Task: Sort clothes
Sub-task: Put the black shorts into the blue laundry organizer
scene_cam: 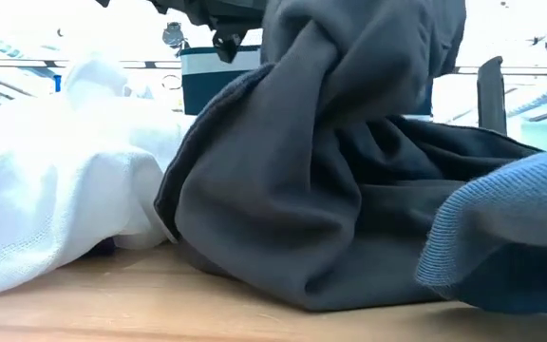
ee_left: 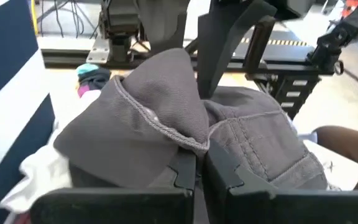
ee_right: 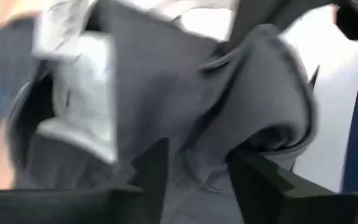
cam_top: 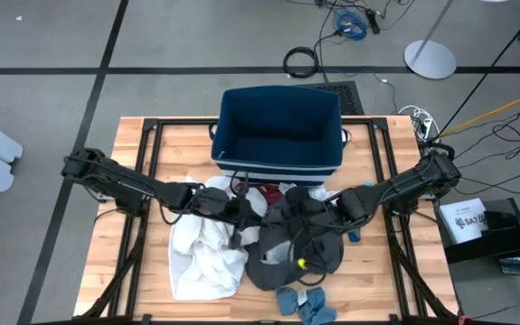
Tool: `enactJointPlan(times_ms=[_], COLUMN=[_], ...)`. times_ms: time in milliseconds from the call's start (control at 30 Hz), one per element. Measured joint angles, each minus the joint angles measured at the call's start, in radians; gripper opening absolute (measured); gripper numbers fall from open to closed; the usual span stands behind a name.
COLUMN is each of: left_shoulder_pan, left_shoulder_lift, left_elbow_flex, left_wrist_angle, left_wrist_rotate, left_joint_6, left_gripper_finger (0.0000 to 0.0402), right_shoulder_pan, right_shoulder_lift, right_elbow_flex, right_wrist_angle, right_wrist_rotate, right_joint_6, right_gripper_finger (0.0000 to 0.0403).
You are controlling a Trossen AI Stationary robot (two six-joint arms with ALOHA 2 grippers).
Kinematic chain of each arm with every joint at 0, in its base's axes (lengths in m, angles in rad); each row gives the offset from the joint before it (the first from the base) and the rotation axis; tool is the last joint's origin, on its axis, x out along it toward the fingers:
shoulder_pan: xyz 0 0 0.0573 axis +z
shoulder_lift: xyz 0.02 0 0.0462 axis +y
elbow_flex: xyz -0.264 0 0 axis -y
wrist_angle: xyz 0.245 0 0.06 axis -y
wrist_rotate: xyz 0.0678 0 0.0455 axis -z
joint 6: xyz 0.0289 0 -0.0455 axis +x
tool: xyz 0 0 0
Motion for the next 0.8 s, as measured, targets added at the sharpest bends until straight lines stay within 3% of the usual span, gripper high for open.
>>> enactJointPlan(times_ms=[133, 300, 467, 633, 700, 800], left_shoulder_pan=[0.01, 0.042, 0.063, 0.066, 0.066, 0.066], left_shoulder_lift=[-0.068, -0.139, -0.153, -0.152, -0.152, -0.152], left_elbow_flex=[0.0, 0.0, 0.0, 0.0, 0.0, 0.0], left_wrist_angle=[-0.113, -0.211, -0.198, -0.2, -0.195, -0.169], left_wrist_rotate=[0.0, 0.072, 0.239, 0.261, 0.261, 0.26], left_joint_6=[0.022, 0.044, 0.074, 0.086, 0.09, 0.09], left_gripper_finger=[0.001, 0.001, 0.001, 0.001, 0.001, 0.001], right_shoulder_pan=[0.023, 0.071, 0.106, 0.114, 0.114, 0.113], right_shoulder_lift=[0.0, 0.0, 0.011, 0.01, 0.01, 0.011], right_elbow_flex=[0.034, 0.041, 0.042, 0.042, 0.042, 0.042], right_wrist_angle=[-0.061, -0.065, -0.066, -0.068, -0.075, -0.063], right_wrist_rotate=[0.029, 0.175, 0.36, 0.55, 0.586, 0.549], right_joint_6=[-0.176, -0.536, -0.877, -1.063, -1.121, -1.123], right_gripper_finger=[0.0213, 0.0247, 0.0249, 0.0238, 0.0234, 0.0231])
